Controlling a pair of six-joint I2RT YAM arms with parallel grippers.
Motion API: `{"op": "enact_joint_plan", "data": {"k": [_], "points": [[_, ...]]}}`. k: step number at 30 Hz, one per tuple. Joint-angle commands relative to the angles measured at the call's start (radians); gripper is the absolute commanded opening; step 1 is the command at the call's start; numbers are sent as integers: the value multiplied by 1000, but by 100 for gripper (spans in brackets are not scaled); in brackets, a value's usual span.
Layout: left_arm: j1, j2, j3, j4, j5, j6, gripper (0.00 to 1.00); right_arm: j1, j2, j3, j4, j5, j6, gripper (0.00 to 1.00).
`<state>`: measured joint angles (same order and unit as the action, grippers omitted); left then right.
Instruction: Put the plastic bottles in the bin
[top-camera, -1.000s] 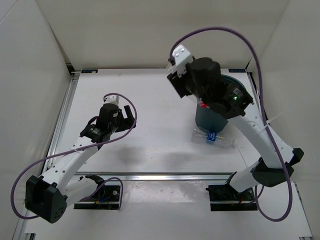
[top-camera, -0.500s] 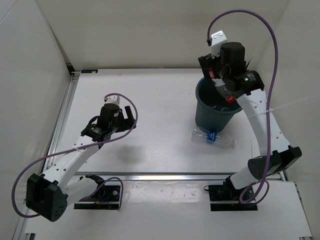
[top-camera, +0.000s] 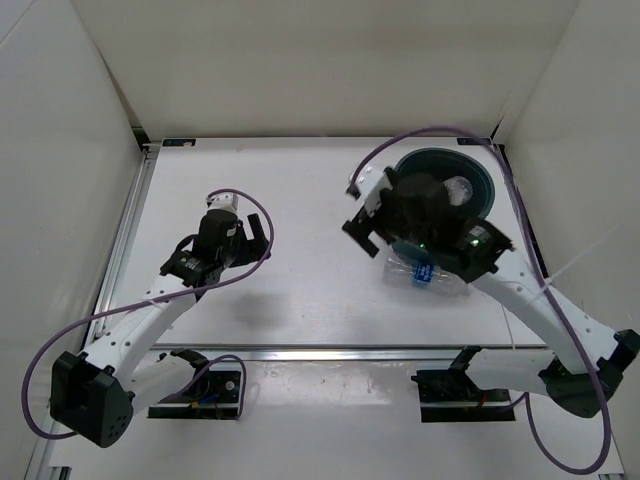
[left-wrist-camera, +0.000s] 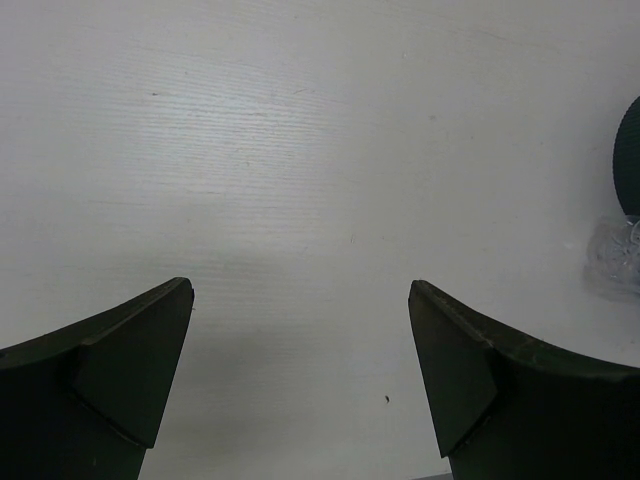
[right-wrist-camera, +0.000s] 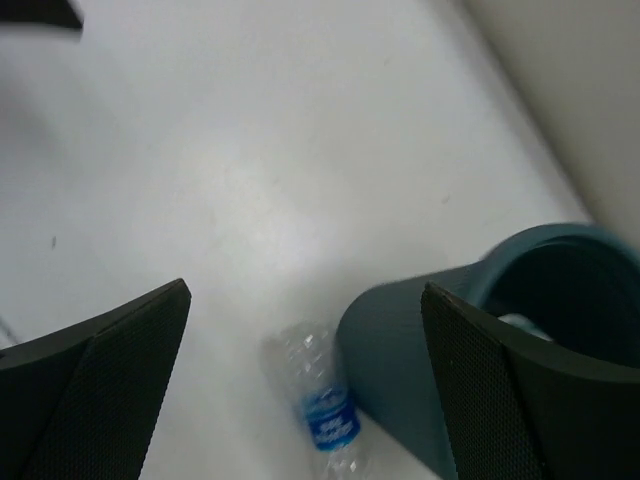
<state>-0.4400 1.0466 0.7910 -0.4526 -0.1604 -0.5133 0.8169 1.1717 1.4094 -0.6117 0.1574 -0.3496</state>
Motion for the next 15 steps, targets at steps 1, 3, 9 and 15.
{"op": "enact_joint_plan", "data": {"k": [1,3,9,15], "points": [[6,-16,-9,-6,-16,-7,100,85,34,-150,-74,50,-14,100],[6,4,0,-6,-16,2,100,123,60,-243,-54,118,4,100],[6,32,19,-15,-16,12,100,157,186,-371,21,278,50,100],[6,23,28,-15,-7,21,100,148,287,-408,56,438,60,100]]}}
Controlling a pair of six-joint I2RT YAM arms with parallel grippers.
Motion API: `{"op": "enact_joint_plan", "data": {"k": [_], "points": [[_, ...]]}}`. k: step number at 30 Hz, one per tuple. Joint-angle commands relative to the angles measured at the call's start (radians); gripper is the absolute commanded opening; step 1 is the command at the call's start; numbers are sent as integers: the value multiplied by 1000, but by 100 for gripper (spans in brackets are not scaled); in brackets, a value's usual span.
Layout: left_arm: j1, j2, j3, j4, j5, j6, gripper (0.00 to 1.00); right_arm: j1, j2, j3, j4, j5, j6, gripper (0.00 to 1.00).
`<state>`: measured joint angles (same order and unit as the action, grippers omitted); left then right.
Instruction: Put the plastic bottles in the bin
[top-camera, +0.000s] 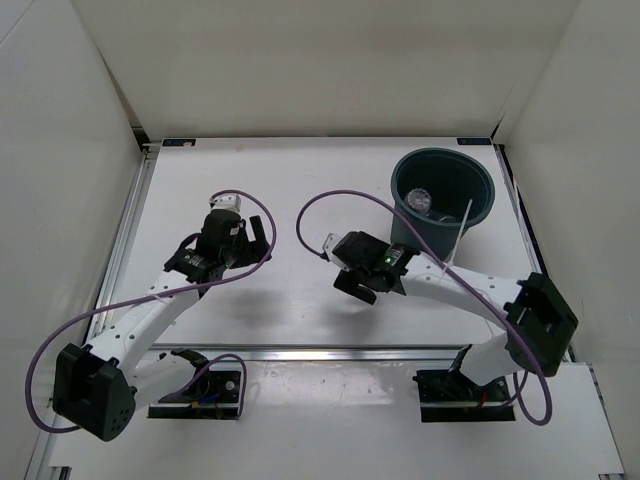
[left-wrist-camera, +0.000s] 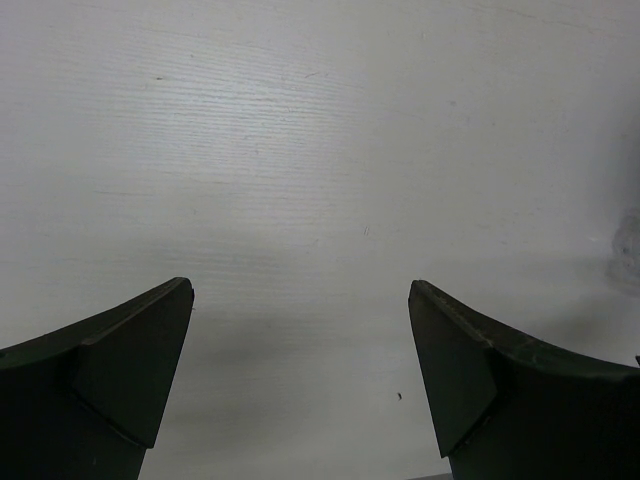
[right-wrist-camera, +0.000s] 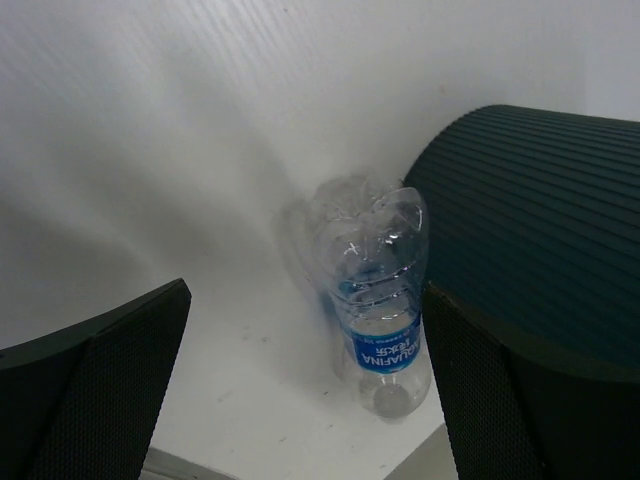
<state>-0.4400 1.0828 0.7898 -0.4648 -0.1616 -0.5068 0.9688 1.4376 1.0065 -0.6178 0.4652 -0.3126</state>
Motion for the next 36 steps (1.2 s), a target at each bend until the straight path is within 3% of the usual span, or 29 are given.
{"op": "enact_joint_plan", "data": {"k": [1,17,21,27,32,36], "points": [[6,-14,29,-3,-6,14,100,-4,44,-15,75,141,23,100],[6,-54,0,-52,-6,33,100,-145,145,-72,133,230,66,100],[6,-54,9,-52,-6,42,100,-186,175,-72,144,202,66,100],[6,-54,9,-61,-6,42,100,-209,204,-63,144,35,75,95],[6,-54,0,-71,-6,42,100,-219,248,0,67,-129,135,71],[6,-54,0,-71,-15,33,100,-191,257,52,-5,-197,185,35]]}}
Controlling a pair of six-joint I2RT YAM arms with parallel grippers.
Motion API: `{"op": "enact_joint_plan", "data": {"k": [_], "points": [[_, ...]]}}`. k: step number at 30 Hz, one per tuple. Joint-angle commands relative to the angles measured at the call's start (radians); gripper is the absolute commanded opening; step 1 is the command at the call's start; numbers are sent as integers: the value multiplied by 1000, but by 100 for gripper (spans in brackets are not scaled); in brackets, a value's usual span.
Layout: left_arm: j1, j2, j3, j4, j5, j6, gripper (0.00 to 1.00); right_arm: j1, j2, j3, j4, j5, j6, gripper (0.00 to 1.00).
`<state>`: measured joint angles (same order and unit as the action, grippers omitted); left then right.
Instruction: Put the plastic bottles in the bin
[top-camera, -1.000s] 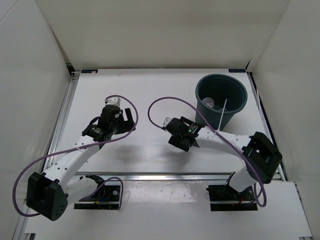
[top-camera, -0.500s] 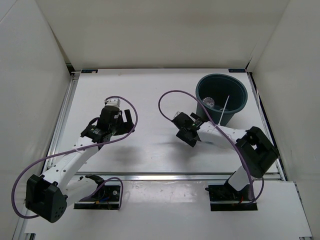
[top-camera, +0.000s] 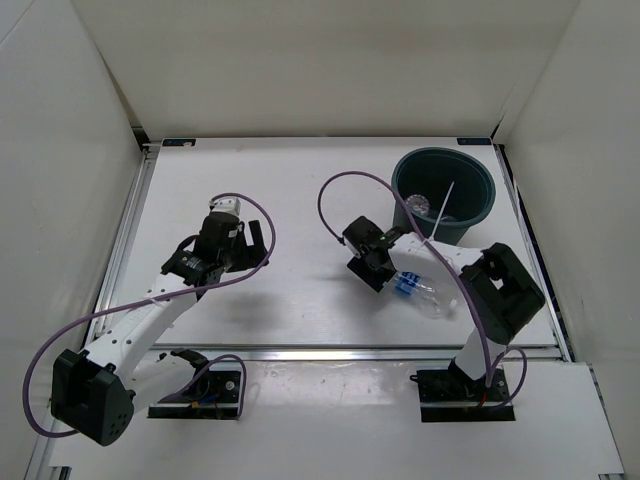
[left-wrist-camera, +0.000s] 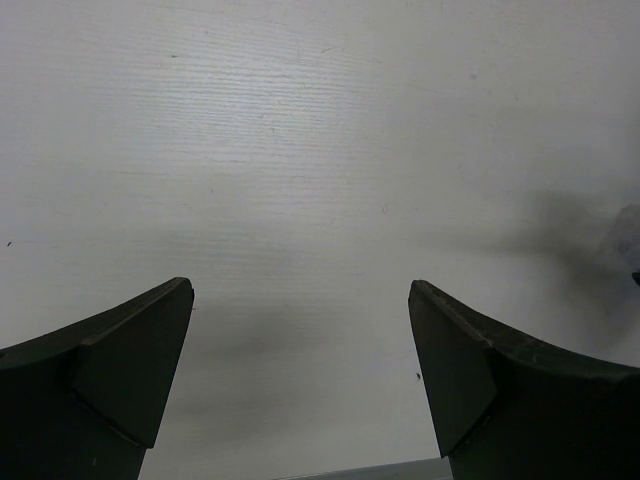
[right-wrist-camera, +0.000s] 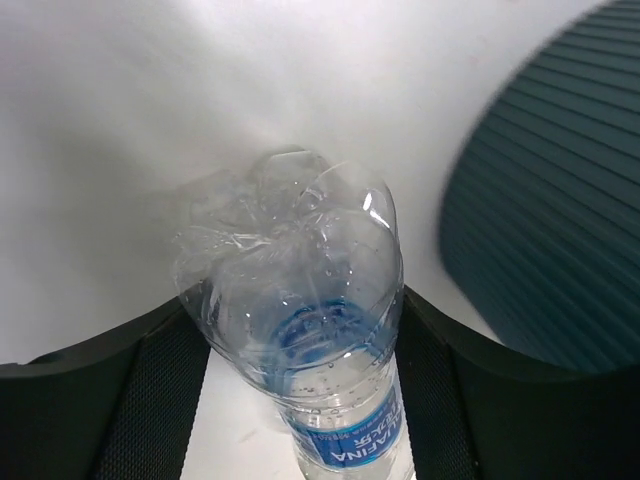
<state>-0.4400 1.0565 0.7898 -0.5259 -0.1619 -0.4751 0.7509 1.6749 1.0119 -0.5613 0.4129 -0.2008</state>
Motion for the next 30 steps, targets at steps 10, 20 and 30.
{"op": "enact_joint_plan", "data": {"k": [10,20,30], "points": [[15,-6,14,-9,-47,-20,100,143,-11,836,-350,-120,144,3],[15,26,32,-9,-47,-40,100,-32,-79,1090,-79,194,-55,0],[15,26,32,-9,-47,-31,100,-430,-89,967,43,-110,205,6]]}}
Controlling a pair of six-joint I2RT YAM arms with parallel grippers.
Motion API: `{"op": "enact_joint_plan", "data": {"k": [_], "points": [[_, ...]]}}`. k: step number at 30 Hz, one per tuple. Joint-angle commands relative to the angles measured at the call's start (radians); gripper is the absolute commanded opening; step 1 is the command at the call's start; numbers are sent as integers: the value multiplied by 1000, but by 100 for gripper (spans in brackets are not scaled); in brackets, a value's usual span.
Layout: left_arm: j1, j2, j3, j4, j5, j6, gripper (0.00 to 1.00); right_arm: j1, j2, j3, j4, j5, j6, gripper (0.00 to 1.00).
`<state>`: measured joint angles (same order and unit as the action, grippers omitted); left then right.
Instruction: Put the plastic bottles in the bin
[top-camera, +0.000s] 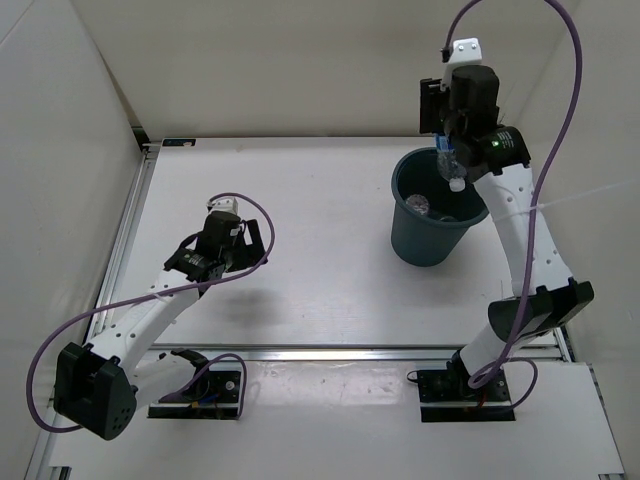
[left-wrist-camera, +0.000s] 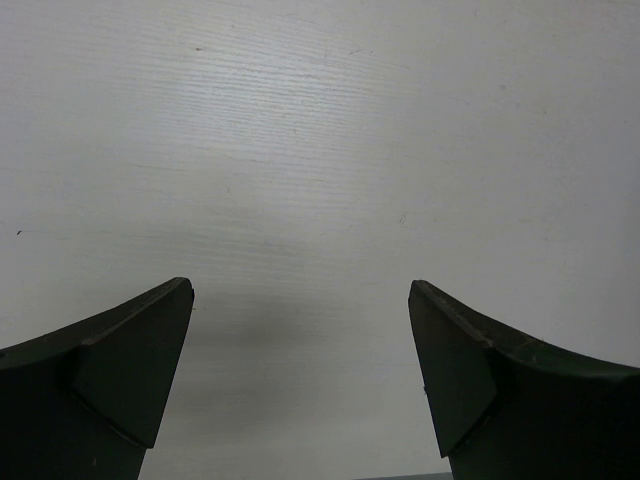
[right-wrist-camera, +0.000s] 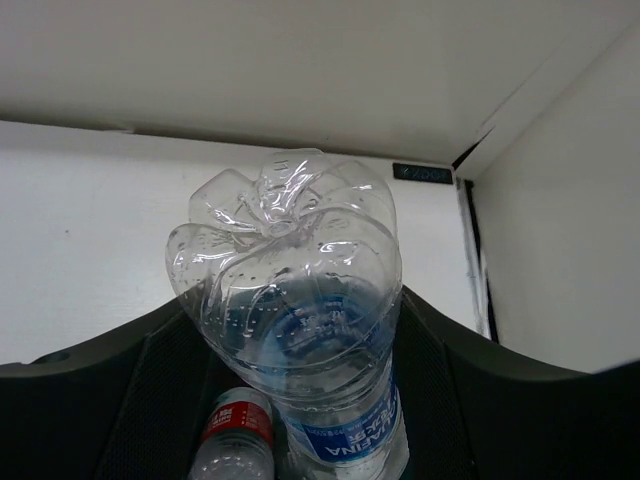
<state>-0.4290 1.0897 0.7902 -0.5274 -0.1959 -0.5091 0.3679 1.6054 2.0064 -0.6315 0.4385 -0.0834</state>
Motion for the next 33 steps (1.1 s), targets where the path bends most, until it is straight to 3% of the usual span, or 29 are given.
{"op": "enact_joint_plan", "data": {"k": [1,2,5,6,10,16,19,21,24,28,33], "points": [[4,-7,32,-8,-13,3,100,-61,-28,-44,122,-156,103,7],[4,-7,41,-8,-13,3,100,-70,-29,-58,122,-170,114,9],[4,-7,41,-8,-22,14,100,-83,-29,-106,133,-199,134,29],[4,-7,41,-17,-22,14,100,-92,-39,-115,133,-199,148,57],[4,-7,60,-17,-31,23,100,-92,-64,-138,133,-166,214,100],[33,-16,98,-36,-62,32,100,-101,-137,-159,23,-53,410,100],[55,-27,142,-55,-115,43,100,-161,-147,-143,-110,-209,431,100],[65,-36,152,-65,-138,55,100,-228,-108,-83,-236,-458,432,100],[90,-36,194,-75,-160,64,100,-268,-108,-89,-309,-569,494,100],[111,-25,218,-98,-273,73,100,-293,-186,-234,-249,-742,449,100],[150,-2,227,-134,-468,57,100,-368,-225,-299,-209,-814,470,100]]}}
